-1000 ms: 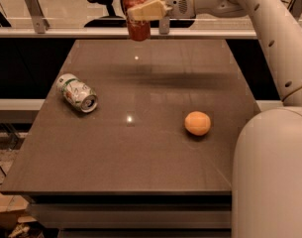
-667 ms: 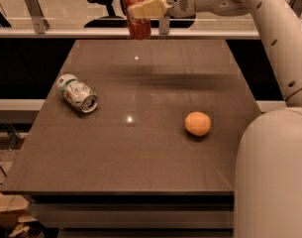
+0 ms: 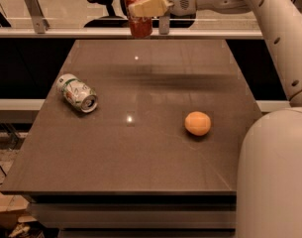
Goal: Pick coke can
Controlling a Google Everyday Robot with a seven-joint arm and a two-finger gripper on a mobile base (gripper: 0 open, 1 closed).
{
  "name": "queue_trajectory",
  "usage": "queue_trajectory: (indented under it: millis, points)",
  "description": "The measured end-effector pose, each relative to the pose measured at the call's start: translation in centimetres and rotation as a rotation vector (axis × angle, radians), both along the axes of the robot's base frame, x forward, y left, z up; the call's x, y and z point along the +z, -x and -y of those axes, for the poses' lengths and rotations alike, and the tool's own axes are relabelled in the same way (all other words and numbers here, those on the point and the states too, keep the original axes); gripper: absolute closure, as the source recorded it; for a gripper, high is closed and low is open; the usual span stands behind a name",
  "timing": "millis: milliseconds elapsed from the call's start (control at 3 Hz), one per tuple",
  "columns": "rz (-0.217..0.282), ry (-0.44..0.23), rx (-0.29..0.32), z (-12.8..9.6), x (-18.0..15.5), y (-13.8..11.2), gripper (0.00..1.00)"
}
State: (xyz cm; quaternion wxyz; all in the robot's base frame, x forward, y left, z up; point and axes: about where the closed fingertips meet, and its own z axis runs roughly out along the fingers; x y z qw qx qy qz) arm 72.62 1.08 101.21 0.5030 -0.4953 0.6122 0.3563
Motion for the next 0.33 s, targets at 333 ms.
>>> queue_trajectory:
  millis: [333]
  points:
    - [0.004, 0.009, -0.014, 0.16, 0.0, -0.09, 1.0]
